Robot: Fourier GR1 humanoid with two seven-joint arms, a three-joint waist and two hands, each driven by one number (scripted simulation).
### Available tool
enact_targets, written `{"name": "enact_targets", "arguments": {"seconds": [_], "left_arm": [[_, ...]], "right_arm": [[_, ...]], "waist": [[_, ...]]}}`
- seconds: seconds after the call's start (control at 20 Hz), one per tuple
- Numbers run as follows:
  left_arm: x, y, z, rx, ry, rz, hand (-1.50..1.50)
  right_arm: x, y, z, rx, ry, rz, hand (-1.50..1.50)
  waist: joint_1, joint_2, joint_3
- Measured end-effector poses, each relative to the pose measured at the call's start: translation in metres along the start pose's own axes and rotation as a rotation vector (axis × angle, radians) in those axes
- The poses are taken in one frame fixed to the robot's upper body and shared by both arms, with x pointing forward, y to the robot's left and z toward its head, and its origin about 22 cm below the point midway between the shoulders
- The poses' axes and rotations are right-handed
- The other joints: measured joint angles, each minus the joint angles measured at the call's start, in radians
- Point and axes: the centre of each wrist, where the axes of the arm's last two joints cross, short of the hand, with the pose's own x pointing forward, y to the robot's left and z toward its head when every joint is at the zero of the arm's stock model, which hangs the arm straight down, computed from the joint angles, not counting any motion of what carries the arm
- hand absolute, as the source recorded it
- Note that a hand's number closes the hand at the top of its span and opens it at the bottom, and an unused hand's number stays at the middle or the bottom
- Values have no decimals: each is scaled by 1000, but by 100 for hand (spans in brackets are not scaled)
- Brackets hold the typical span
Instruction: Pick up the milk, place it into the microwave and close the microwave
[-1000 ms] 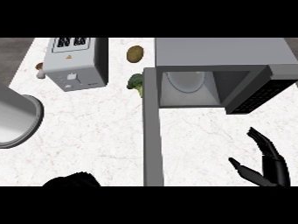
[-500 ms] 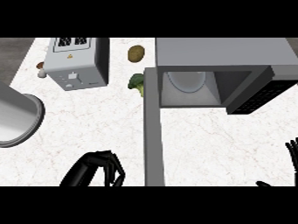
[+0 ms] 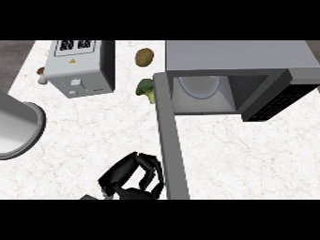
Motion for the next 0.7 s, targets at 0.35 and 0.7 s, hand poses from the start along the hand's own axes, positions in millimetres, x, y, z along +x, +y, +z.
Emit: {"name": "enact_targets", "arguments": {"seconds": [0.35,0.7], "left_arm": [[-16,-37,-34,-178,60,-52,150],[-15,-68,-53,-164,10,-70,150]], "right_arm": [[7,-13,-6,8,-19,6,-150],[20,-7,-23,80,-68,-32,-150]], "waist": [[-4,0,0],[-26,4,-1]]}}
